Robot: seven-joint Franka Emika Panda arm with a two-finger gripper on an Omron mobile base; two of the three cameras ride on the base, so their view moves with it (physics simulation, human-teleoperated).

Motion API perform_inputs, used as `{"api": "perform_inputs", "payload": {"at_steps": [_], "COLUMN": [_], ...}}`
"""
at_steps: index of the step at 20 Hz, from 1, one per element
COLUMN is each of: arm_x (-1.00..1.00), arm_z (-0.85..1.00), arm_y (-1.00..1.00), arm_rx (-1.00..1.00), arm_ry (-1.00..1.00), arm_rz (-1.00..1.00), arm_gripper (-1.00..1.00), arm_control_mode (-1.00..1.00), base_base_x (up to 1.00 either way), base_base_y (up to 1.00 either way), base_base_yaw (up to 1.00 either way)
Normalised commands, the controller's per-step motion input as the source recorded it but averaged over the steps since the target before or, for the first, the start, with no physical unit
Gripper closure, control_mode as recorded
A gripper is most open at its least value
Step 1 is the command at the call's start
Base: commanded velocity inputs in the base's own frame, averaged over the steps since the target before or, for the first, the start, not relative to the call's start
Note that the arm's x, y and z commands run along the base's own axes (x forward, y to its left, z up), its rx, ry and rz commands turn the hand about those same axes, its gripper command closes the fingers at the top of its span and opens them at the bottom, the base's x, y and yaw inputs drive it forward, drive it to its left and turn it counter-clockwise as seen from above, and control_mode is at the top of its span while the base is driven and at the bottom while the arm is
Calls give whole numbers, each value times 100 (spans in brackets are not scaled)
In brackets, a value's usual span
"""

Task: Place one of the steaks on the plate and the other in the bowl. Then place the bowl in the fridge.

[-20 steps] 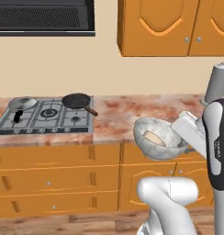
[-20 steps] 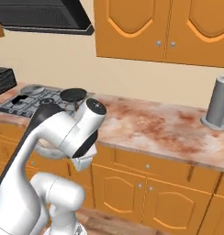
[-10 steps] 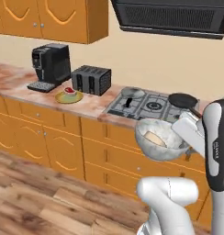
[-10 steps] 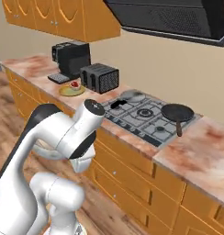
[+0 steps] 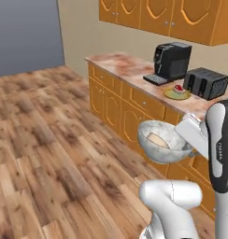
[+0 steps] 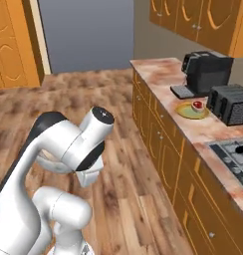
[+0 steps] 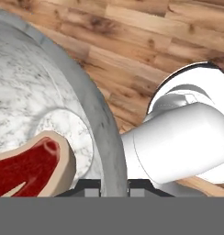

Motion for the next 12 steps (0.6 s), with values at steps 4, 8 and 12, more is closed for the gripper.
{"api": "perform_inputs", "payload": {"at_steps": [4, 8, 12], "arm_x": [0, 0, 0], "arm_z": [0, 0, 0], "arm_y": [0, 0, 0], "arm_rx": [0, 0, 0], "arm_ry": [0, 0, 0], "arm_rz": [0, 0, 0], "arm_gripper": [100, 100, 100], "arm_control_mode": [100, 100, 100], "base_base_x": [7, 81, 100], "base_base_y": [18, 0, 0], "base_base_yaw": [68, 38, 26]}}
